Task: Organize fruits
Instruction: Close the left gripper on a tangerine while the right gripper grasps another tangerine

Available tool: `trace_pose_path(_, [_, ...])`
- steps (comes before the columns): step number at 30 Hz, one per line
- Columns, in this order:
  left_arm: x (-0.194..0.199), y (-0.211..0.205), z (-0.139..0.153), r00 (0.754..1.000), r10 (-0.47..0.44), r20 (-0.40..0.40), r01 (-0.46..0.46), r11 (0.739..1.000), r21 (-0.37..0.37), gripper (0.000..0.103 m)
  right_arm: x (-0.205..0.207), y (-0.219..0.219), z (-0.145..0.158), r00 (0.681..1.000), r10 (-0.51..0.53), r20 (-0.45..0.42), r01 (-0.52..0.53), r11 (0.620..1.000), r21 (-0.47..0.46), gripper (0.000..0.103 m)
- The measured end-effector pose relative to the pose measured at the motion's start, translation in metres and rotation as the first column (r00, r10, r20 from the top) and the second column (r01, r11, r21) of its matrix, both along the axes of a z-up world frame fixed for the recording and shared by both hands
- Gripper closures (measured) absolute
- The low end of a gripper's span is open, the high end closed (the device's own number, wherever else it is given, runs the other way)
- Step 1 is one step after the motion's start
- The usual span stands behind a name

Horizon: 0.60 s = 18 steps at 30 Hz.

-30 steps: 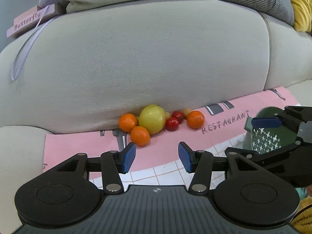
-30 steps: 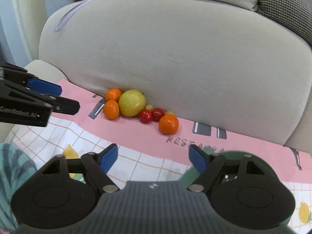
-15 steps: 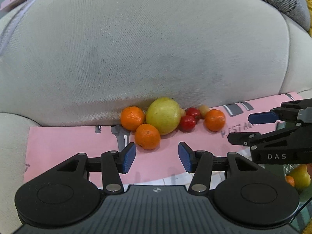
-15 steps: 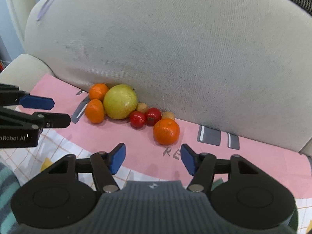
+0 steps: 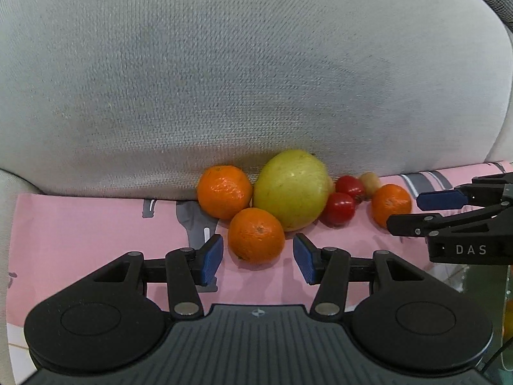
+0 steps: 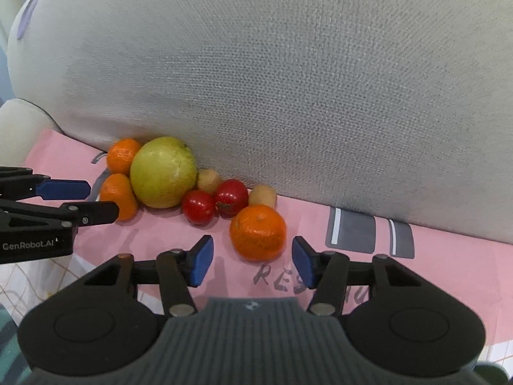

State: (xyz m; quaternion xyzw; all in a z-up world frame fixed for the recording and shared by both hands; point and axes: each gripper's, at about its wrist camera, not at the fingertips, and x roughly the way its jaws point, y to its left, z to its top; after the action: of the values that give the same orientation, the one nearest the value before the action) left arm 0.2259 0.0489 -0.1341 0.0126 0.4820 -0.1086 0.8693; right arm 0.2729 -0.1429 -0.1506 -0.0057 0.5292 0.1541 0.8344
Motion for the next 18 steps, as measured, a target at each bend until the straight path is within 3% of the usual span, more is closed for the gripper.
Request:
trace_pose_path(9, [0.01, 0.001, -0.015, 1.0, 0.012, -0.028, -0.013, 1.0, -0.027, 0.044, 0.009, 0.003, -0.013, 1.0, 0.006, -0.023, -0.006, 1.0, -0.009, 0.061])
trace_pose_path(14, [0.014, 0.005, -0.02, 0.999, 0.024, -0.041, -0.026, 0.998, -0.052, 0.052, 0.011, 0.004, -0.015, 1.0, 0.008, -0.026, -0.008, 1.0, -0.009, 0.062])
trace_pose_path(18, [0.013, 0.004, -0.02, 0.999, 0.027, -0.041, -0.029, 0.998, -0.053, 0.053, 0.01, 0.006, -0.016, 1.0, 0.012, -0.022, -0.013, 1.0, -0.017, 0.063])
